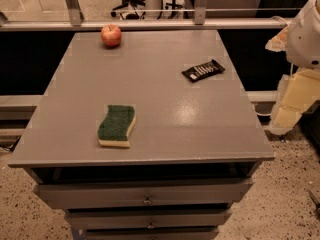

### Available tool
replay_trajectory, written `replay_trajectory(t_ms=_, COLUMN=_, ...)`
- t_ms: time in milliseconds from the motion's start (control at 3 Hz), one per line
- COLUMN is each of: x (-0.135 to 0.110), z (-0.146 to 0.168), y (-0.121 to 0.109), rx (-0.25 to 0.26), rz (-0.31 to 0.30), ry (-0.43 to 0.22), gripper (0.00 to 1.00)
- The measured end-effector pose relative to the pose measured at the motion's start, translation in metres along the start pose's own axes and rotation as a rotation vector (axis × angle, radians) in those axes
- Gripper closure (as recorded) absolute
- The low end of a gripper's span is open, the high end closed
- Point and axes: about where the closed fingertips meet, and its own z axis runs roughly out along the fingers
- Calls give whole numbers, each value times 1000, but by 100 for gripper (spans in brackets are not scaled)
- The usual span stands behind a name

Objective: Pick apple

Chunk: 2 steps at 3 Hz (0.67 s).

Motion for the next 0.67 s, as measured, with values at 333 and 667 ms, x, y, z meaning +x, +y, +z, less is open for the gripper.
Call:
replay_trajectory(t_ms=333, x=0, z=0, y=0, rx=0, rz=0, ry=0, gripper=0)
replay_trajectory(t_ms=667, x=-11, z=8, y=-3, rx=0, rz=-3, ry=-29, gripper=0)
